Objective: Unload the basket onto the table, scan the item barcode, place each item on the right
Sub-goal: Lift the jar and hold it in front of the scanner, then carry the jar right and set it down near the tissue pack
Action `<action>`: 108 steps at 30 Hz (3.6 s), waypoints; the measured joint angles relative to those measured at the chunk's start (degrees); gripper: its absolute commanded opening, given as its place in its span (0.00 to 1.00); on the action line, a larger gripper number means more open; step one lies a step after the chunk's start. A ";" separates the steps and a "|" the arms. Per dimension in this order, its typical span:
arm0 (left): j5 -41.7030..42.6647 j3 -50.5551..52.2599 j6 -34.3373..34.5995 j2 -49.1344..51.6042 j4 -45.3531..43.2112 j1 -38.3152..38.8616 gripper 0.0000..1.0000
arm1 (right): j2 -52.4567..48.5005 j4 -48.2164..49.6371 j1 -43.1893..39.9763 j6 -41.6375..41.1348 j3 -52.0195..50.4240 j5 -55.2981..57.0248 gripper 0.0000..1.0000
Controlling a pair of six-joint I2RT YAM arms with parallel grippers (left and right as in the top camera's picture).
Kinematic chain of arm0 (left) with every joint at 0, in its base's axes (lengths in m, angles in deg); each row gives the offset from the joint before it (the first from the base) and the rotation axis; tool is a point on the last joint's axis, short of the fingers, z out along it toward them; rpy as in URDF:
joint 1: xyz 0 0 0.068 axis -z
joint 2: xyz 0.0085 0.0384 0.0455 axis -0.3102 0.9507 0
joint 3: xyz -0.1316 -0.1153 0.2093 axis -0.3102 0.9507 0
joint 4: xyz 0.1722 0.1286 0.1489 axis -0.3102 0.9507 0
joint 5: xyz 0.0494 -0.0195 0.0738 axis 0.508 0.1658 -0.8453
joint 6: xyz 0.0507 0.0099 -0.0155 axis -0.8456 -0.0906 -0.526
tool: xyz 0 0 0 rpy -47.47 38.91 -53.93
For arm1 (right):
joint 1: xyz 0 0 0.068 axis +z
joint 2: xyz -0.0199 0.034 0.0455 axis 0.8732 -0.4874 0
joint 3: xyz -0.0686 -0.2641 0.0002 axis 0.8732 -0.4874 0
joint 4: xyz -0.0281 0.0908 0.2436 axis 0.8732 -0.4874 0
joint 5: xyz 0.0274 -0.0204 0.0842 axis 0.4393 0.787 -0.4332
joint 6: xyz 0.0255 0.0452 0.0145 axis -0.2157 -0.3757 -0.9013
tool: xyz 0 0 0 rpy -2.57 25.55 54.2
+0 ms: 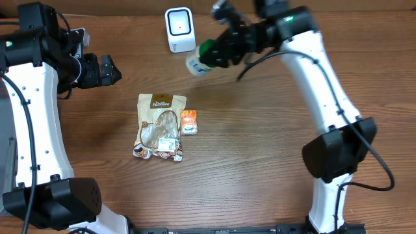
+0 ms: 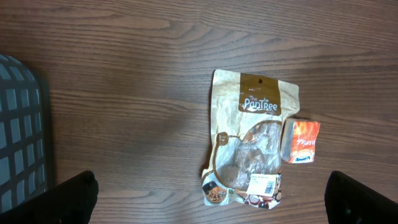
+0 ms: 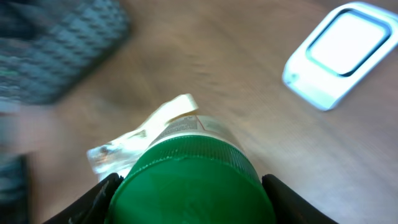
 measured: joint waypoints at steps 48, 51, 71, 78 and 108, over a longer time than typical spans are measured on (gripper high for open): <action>0.00 0.02 0.00 0.00 0.00 0.00 0.99 | -24.92 64.22 6.71 54.16 0.20 37.90 0.49; 0.00 0.00 0.00 0.00 0.00 0.00 1.00 | -24.92 64.15 6.71 56.37 0.20 37.90 0.49; 0.02 0.00 0.00 0.00 0.00 0.00 0.99 | -24.09 59.80 8.17 50.49 0.20 34.80 0.52; 0.00 0.02 0.00 0.00 0.04 0.00 1.00 | -6.12 32.65 8.28 24.17 0.44 33.18 0.54; 0.00 -0.02 -0.02 0.00 0.00 0.00 0.99 | 1.01 -6.49 -20.33 -0.20 -22.10 33.05 0.52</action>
